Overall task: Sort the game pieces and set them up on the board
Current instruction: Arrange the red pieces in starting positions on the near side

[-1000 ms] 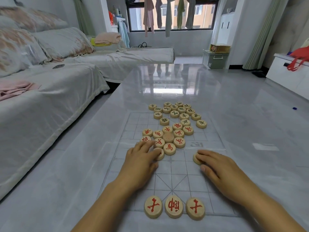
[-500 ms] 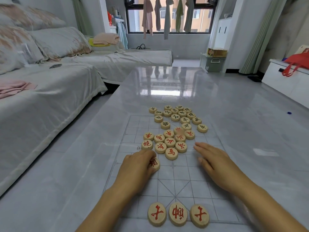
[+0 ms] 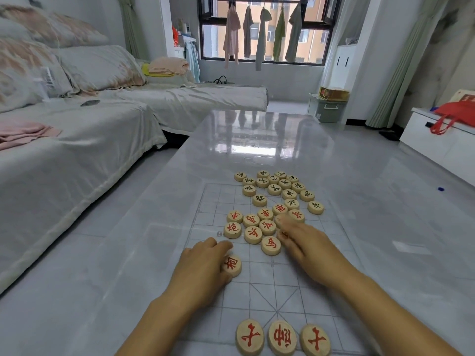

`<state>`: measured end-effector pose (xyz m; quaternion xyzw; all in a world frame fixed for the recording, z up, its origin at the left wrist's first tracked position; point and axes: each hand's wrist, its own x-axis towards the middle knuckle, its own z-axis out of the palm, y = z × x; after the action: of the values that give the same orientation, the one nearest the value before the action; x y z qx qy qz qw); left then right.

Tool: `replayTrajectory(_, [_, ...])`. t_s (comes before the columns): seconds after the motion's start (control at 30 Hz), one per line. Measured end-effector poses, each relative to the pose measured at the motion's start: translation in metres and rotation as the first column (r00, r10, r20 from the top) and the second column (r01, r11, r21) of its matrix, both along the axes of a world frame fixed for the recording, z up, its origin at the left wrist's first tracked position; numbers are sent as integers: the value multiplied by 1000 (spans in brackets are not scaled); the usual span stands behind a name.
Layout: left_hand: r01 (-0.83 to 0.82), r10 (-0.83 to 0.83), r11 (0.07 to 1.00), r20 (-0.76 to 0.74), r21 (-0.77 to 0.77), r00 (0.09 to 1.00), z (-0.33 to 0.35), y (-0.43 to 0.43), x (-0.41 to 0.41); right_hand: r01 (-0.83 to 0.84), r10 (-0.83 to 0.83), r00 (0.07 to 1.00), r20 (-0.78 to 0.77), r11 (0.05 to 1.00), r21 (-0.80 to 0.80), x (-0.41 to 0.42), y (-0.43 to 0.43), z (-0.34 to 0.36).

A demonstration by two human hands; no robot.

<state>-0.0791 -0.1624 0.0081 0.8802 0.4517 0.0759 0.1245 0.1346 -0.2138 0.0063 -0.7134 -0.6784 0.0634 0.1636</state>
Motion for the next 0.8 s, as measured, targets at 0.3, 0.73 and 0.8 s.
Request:
replayTrajectory(0.3, [68, -67, 997, -44, 23, 997, -2, 2, 0, 11, 15, 962, 272, 996, -90, 37, 81, 4])
replayTrajectory(0.73, [81, -84, 995, -38, -66, 996, 8, 0, -12, 98, -101, 989, 109, 994, 38, 34, 53, 38])
replayTrajectory(0.8, [73, -76, 992, -25, -101, 997, 10, -4, -19, 93, -93, 995, 30, 995, -25, 24, 10, 41])
